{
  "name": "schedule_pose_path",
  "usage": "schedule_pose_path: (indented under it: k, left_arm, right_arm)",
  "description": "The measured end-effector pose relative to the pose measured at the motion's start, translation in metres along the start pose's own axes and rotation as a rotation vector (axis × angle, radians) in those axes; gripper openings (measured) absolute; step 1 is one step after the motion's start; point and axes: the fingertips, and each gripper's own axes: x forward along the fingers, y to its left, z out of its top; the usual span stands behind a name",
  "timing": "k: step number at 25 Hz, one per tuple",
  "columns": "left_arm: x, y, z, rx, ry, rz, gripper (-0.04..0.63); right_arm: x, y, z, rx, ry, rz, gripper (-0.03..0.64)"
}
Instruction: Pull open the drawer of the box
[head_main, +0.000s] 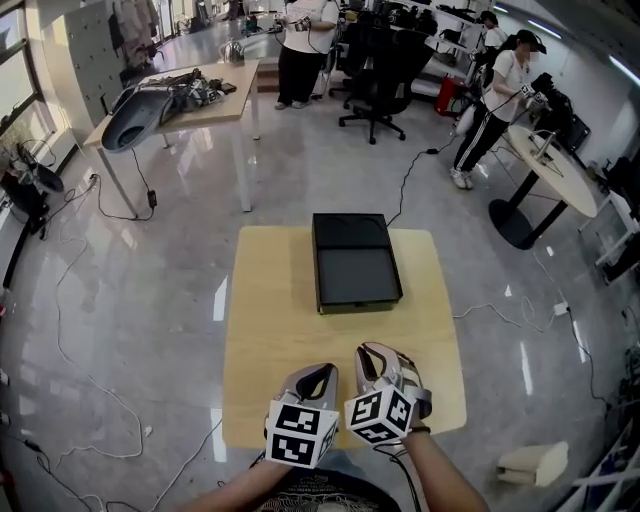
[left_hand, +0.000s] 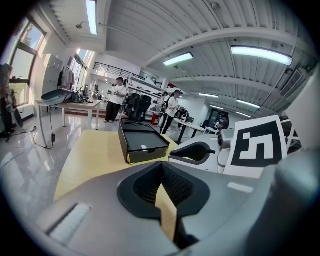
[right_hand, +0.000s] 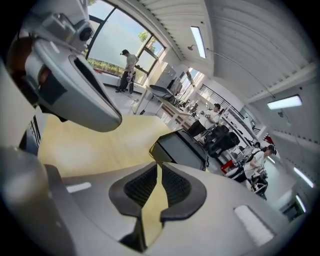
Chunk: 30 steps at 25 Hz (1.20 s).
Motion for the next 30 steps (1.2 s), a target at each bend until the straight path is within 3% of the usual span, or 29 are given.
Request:
schedule_pose_path:
  k: [11, 26, 30]
  left_arm:
    - [0.076, 0.078, 0.037, -0.044, 0.006, 0.054, 0.011]
    - [0.137, 0.115, 0.068, -0.075, 0.016, 0.133, 0.011]
    - [0.152, 0.112, 0.061, -0.088, 0.02, 0.152, 0.011]
  right_arm:
    - [0.143, -0.043, 0.014, -0.251, 0.055, 0.037, 0.043]
    - [0.244, -0.092, -0.004, -0.427, 0.135, 0.049, 0.083]
    - [0.259, -0.096, -0.022, -0.498, 0.135, 0.048, 0.098]
